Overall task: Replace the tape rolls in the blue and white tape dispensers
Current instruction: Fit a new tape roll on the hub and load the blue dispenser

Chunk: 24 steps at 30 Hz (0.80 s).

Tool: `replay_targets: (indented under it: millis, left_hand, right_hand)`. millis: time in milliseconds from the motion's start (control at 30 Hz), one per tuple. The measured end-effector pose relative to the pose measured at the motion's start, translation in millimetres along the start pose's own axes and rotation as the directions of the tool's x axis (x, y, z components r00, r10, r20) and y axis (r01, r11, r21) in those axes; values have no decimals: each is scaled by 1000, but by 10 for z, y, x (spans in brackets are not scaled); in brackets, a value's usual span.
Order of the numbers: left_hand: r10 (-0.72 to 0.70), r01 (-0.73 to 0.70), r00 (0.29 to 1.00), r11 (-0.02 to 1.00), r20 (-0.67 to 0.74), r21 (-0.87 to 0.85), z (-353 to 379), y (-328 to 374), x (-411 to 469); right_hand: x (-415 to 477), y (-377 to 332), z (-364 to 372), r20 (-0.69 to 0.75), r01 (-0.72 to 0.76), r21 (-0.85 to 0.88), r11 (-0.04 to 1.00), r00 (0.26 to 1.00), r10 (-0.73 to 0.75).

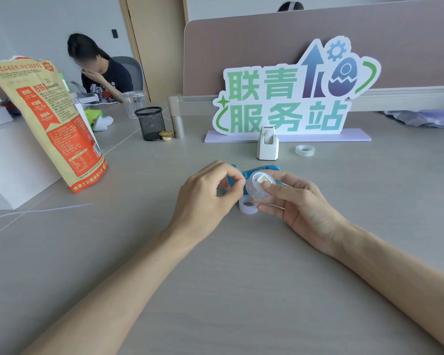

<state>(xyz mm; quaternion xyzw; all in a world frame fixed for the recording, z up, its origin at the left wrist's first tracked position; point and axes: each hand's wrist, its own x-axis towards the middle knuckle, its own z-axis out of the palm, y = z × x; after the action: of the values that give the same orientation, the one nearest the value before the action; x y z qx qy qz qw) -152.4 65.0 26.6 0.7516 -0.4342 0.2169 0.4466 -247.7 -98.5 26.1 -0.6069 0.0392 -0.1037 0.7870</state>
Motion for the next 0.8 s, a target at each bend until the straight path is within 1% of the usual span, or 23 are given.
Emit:
replay_targets:
  millis: [67, 167, 267, 333, 433, 633, 700, 800]
  left_hand:
    - [-76, 76, 997, 996, 8, -51, -21, 11, 14]
    - [-231, 243, 970, 944, 79, -224, -40, 48, 29]
    - [-290, 321, 947, 884, 140, -339, -58, 69, 44]
    - [-312, 357, 933, 852, 178, -381, -77, 82, 59]
    - [-345, 400, 916, 827, 205, -395, -91, 108, 67]
    - [-428, 459, 888, 825, 165, -330, 13, 53, 45]
    - [-434, 458, 889, 820, 148, -344, 30, 37, 50]
    - [-409, 415, 908, 838, 95, -356, 37, 26, 74]
  right_hand:
    - [10, 15, -9, -7, 9, -22, 1000, 1000, -9]
    - [20, 44, -13, -36, 40, -77, 996, 998, -43]
    - [16, 53, 3, -84, 90, -148, 985, 991, -103]
    - [12, 58, 17, -111, 133, -213, 968, 981, -159]
    - [5, 75, 32, -118, 197, -323, 926, 962, -245]
    - [-20, 89, 65, -77, 292, -443, 848, 930, -360]
    - [0, 107, 50, -80, 295, -498, 815, 921, -382]
    - [40, 115, 32, -103, 300, -563, 770, 899, -425]
